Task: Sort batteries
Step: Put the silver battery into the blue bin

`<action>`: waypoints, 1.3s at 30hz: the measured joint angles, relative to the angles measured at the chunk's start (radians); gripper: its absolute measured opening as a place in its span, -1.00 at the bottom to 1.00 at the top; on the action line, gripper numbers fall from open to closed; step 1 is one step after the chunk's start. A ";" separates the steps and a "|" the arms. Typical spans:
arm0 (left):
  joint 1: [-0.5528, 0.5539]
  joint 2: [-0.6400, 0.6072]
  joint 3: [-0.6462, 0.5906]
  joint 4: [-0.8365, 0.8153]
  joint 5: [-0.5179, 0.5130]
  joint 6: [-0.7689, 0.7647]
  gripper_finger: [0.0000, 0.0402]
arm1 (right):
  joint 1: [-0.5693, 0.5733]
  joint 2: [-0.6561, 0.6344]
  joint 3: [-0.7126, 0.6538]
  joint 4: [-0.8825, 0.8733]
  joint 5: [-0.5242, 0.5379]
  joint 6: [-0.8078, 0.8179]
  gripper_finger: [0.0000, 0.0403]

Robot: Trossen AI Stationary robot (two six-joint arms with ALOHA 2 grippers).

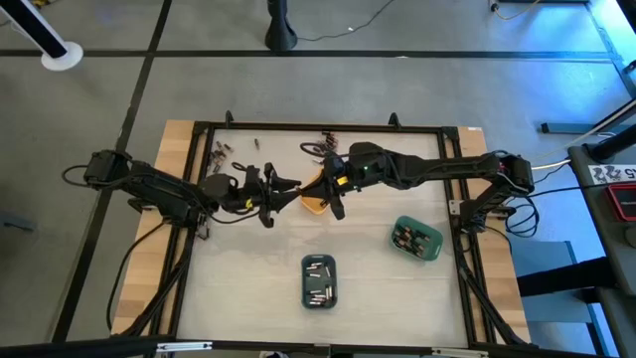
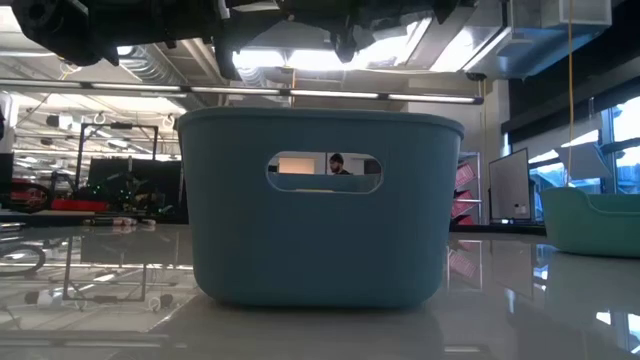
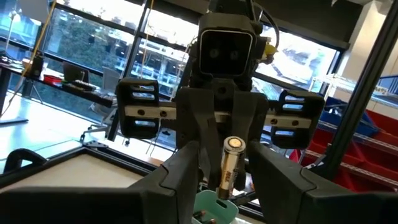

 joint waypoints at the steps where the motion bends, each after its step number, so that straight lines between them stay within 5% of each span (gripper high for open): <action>1: 0.000 0.000 0.000 0.000 0.000 0.000 -0.35 | 0.000 0.000 0.000 0.004 0.000 0.000 -0.91; 16: 0.000 0.000 0.000 -0.018 0.000 0.000 -0.36 | 0.000 0.021 0.001 0.021 0.019 -0.004 -0.91; 26: 0.000 0.000 0.000 -0.042 -0.001 0.003 -0.88 | 0.000 0.030 0.001 0.020 0.018 0.005 -0.91; 39: 0.003 -0.010 0.000 -0.061 0.000 0.012 -0.88 | -0.003 0.026 0.002 -0.024 0.019 -0.022 -0.84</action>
